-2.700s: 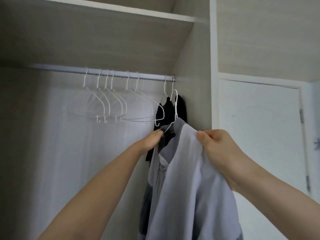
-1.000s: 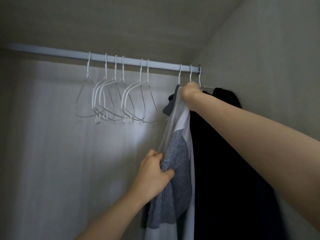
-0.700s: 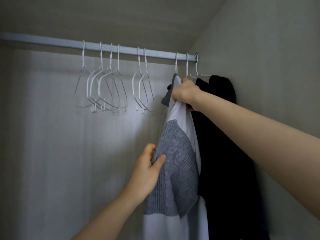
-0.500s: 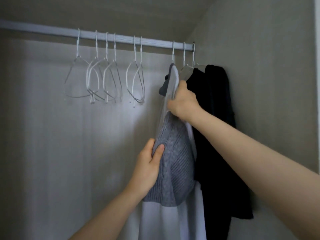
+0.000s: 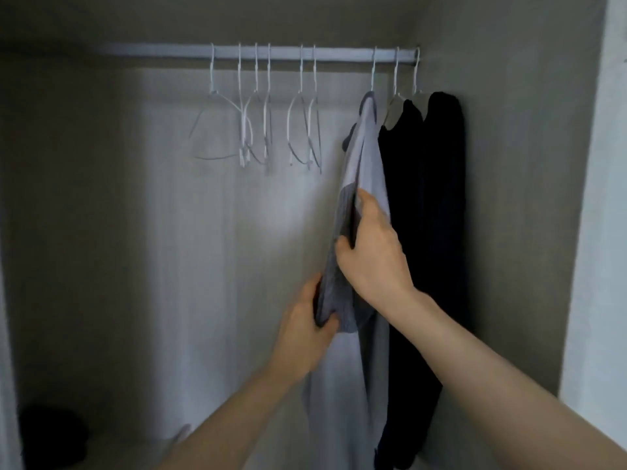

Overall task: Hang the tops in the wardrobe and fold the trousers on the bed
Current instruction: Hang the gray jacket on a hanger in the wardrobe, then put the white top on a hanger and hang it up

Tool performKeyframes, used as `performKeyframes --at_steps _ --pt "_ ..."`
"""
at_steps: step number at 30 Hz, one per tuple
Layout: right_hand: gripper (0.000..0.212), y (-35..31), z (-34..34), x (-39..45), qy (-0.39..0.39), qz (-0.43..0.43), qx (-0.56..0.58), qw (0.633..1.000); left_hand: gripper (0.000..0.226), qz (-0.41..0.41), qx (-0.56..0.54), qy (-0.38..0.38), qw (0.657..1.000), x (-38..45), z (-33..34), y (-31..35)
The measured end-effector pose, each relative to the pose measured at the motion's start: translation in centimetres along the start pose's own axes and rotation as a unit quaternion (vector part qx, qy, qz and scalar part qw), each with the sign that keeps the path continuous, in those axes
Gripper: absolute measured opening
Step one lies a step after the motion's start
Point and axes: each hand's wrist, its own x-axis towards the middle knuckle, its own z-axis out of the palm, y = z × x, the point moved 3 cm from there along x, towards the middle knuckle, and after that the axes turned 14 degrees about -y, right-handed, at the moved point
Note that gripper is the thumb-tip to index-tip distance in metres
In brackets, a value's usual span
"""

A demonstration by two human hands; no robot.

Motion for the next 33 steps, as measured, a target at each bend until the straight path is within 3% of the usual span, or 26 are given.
performKeyframes --at_steps 7,14,19,22,26,33 --pt "0.061 0.0 0.4 -10.3 -0.142 -0.039 0.087 0.985 0.043 -0.124 0.086 0.062 0.987 -10.4 2.5 4.6" --pt "0.048 -3.7 0.5 -24.4 -0.273 -0.128 0.190 0.934 0.036 -0.284 0.159 0.131 0.936 -29.1 5.2 13.8" --pt "0.043 -7.8 2.2 -30.9 -0.324 -0.166 0.267 0.892 0.038 -0.339 0.214 0.201 0.894 -37.2 5.3 18.6" --pt "0.042 -12.8 2.5 -38.0 -0.400 -0.206 0.309 0.838 0.032 -0.390 0.241 0.307 0.834 -45.7 6.2 24.0" --pt "0.040 -18.3 1.2 -47.3 -0.458 -0.255 0.341 0.780 0.022 -0.460 0.260 0.395 0.752 -56.5 9.1 30.9" --pt "0.043 -26.9 -5.6 -67.5 -0.589 -0.310 0.372 0.647 0.035 -0.551 0.254 0.525 0.597 -76.3 18.4 45.1"
